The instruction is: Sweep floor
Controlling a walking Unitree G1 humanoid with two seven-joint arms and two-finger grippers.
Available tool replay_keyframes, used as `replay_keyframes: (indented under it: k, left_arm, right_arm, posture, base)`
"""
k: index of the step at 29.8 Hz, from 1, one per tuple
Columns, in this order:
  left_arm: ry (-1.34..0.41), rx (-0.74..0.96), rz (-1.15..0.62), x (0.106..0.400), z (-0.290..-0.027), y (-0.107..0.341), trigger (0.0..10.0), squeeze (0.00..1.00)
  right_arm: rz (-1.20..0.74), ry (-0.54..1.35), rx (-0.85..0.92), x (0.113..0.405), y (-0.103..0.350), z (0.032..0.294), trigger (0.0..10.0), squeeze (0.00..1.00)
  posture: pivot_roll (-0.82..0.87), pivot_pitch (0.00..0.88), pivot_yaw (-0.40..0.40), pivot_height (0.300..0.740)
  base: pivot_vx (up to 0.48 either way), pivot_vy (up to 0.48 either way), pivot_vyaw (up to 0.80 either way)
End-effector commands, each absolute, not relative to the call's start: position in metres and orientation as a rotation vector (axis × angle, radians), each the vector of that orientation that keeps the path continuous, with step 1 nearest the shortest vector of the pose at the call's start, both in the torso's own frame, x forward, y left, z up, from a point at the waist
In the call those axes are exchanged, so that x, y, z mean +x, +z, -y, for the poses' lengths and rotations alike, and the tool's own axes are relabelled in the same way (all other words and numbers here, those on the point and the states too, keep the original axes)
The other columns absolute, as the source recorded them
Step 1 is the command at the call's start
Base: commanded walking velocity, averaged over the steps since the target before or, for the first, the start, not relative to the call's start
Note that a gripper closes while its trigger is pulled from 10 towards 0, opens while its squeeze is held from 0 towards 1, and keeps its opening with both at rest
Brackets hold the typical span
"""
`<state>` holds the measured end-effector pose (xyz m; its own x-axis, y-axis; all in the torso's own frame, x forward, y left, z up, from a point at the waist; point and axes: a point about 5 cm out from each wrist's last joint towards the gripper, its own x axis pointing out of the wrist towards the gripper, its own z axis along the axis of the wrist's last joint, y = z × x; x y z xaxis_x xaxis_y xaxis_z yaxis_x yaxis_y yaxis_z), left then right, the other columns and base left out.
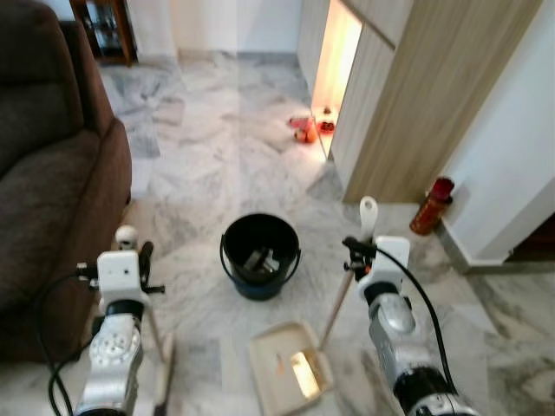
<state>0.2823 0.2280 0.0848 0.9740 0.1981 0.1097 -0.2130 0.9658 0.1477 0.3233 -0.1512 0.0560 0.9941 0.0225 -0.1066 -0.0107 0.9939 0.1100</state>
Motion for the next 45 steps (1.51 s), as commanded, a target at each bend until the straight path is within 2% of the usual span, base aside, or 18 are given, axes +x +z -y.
replay_keyframes:
  k: [1, 18, 30, 45]
  left_arm:
    - [0.169, 0.147, 0.134, 0.288, -0.216, 0.091, 10.0, 0.00]
    - [0.155, 0.149, 0.141, 0.291, -0.215, 0.093, 10.0, 0.00]
    - [0.150, 0.156, 0.136, 0.293, -0.215, 0.093, 10.0, 0.00]
    - [0.145, 0.168, 0.135, 0.292, -0.216, 0.092, 10.0, 0.00]
  right_arm:
    - [-0.055, -0.002, 0.133, 0.329, 0.068, 0.156, 10.0, 0.00]
    - [0.061, 0.051, 0.132, 0.329, 0.092, 0.146, 10.0, 0.00]
    - [0.122, 0.051, 0.174, 0.305, 0.112, 0.148, 10.0, 0.00]
    - [0.289, -0.004, 0.278, 0.295, 0.173, 0.155, 10.0, 0.00]
  posture:
    - [0.12, 0.000, -0.038, 0.740]
    - [0.11, 0.000, -0.016, 0.740]
    - [0.08, 0.000, -0.003, 0.740]
    - [0.09, 0.000, -0.001, 0.740]
  base:
    - [0.000, 0.000, 0.00]
    - [0.000, 0.000, 0.00]
    - [0.000, 0.000, 0.00]
    - [0.000, 0.000, 0.00]
